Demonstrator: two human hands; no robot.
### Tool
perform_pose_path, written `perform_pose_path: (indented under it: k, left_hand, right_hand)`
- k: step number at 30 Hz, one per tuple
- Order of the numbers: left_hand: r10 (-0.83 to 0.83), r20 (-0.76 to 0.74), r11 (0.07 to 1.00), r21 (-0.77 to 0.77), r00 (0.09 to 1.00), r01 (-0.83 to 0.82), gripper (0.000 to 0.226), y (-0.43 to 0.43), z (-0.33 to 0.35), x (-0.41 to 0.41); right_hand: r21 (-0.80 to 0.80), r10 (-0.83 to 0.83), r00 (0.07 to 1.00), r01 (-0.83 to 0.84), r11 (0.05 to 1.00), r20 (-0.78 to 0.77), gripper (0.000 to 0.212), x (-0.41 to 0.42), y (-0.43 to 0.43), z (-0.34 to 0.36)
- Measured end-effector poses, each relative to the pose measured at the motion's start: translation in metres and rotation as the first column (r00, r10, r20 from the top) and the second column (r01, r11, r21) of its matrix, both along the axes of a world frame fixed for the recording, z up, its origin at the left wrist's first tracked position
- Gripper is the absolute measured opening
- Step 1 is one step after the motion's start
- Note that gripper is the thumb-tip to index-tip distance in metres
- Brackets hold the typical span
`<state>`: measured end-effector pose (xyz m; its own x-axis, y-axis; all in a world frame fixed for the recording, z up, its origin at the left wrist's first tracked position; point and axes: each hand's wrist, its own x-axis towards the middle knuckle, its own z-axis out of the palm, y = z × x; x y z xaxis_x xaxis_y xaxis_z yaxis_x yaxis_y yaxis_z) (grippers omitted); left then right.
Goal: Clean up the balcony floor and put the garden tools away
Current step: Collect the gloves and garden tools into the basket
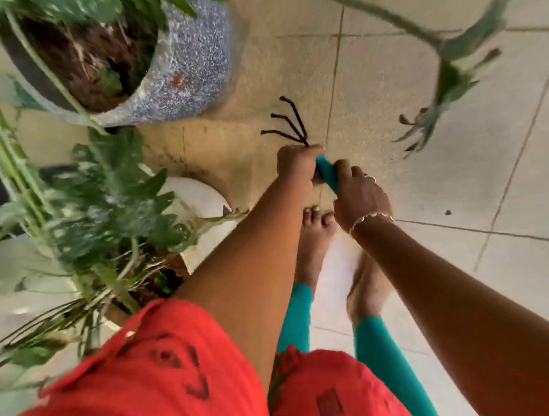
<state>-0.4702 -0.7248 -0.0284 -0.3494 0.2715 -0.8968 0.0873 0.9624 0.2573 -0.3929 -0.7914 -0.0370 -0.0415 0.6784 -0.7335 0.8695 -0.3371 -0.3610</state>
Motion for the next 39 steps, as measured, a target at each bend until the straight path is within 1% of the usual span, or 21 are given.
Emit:
perform_pose_path:
  k: [1,2,3,4,5,7,8,10,13,16,19,20,22,24,27,31,34,37,39]
  left_hand:
    - [-0.009,0.038,1.000,0.019,0.999,0.008,0.006,-0.008,0.019,0.005]
    - [-0.013,0.086,1.000,0.014,0.996,0.012,0.017,-0.016,0.038,0.010]
    - [-0.034,0.111,0.999,0.025,0.993,0.032,0.023,-0.027,0.063,0.019]
    - [-0.019,0.164,1.000,0.011,0.986,0.017,0.025,-0.041,0.081,0.020]
    - [-0.034,0.210,0.999,-0.018,0.977,0.038,0.026,-0.054,0.103,0.027]
    - [-0.106,0.286,0.990,-0.063,0.952,0.130,0.025,-0.075,0.151,0.038]
    - [-0.156,0.294,0.981,-0.062,0.943,0.182,0.025,-0.082,0.177,0.047]
    - [-0.223,0.332,0.967,-0.044,0.917,0.251,0.023,-0.087,0.229,0.067]
    - [-0.360,0.386,0.919,-0.008,0.849,0.394,0.016,-0.090,0.301,0.094]
    - [-0.477,0.480,0.852,0.047,0.736,0.522,0.007,-0.089,0.364,0.116]
    - [-0.568,0.576,0.773,0.130,0.588,0.620,0.013,-0.082,0.425,0.135]
    - [-0.606,0.598,0.734,0.168,0.524,0.658,0.014,-0.082,0.447,0.141]
    - [-0.677,0.623,0.647,0.251,0.391,0.720,0.015,-0.087,0.488,0.152]
    - [-0.727,0.632,0.557,0.313,0.269,0.769,0.017,-0.099,0.526,0.163]
    - [-0.784,0.612,0.406,0.384,0.101,0.829,0.015,-0.130,0.571,0.176]
    - [-0.814,0.578,0.248,0.445,-0.064,0.861,0.011,-0.191,0.607,0.193]
    - [-0.819,0.551,0.148,0.474,-0.161,0.868,0.011,-0.251,0.623,0.205]
    - [-0.837,0.504,0.059,0.473,-0.216,0.879,0.012,-0.324,0.630,0.211]
    - [-0.839,0.464,-0.026,0.485,-0.283,0.874,0.011,-0.379,0.629,0.210]
  right_hand:
    - [-0.021,-0.024,1.000,0.024,0.999,-0.009,0.047,0.007,-0.009,0.022]
    - [-0.047,-0.048,0.999,0.048,0.998,-0.014,0.045,0.014,-0.021,0.046]
    - [-0.067,-0.084,0.996,0.083,0.994,-0.012,0.043,0.025,-0.031,0.075]
    - [-0.099,-0.099,0.995,0.097,0.990,-0.010,0.042,0.027,-0.045,0.089]
    - [-0.117,-0.120,0.993,0.119,0.986,0.003,0.042,0.035,-0.056,0.112]
    - [-0.151,-0.154,0.988,0.155,0.976,0.019,0.049,0.049,-0.077,0.160]
    - [-0.162,-0.186,0.982,0.187,0.969,0.023,0.054,0.054,-0.087,0.186]
    - [-0.133,-0.287,0.957,0.290,0.948,0.044,0.058,0.065,-0.102,0.240]
    - [-0.047,-0.432,0.899,0.436,0.899,0.074,0.052,0.078,-0.121,0.314]
    - [0.063,-0.581,0.810,0.578,0.814,0.080,0.060,0.091,-0.140,0.379]
    - [0.205,-0.674,0.735,0.650,0.732,0.077,0.042,0.101,-0.156,0.439]
    - [0.238,-0.704,0.706,0.672,0.701,0.081,0.044,0.103,-0.161,0.459]
    - [0.315,-0.752,0.655,0.700,0.640,0.074,0.057,0.102,-0.173,0.498]
    - [0.389,-0.820,0.568,0.741,0.547,0.071,0.054,0.098,-0.189,0.534]
    - [0.481,-0.919,0.387,0.795,0.370,0.067,0.049,0.088,-0.221,0.575]
    - [0.565,-0.976,0.196,0.796,0.215,0.094,0.042,0.079,-0.270,0.607]
    - [0.610,-0.995,0.015,0.789,0.072,0.098,0.039,0.076,-0.322,0.620]
    - [0.626,-0.990,-0.101,0.779,-0.020,0.095,0.039,0.065,-0.388,0.624]
    - [0.634,-0.982,-0.177,0.767,-0.096,0.066,0.039,0.054,-0.437,0.622]
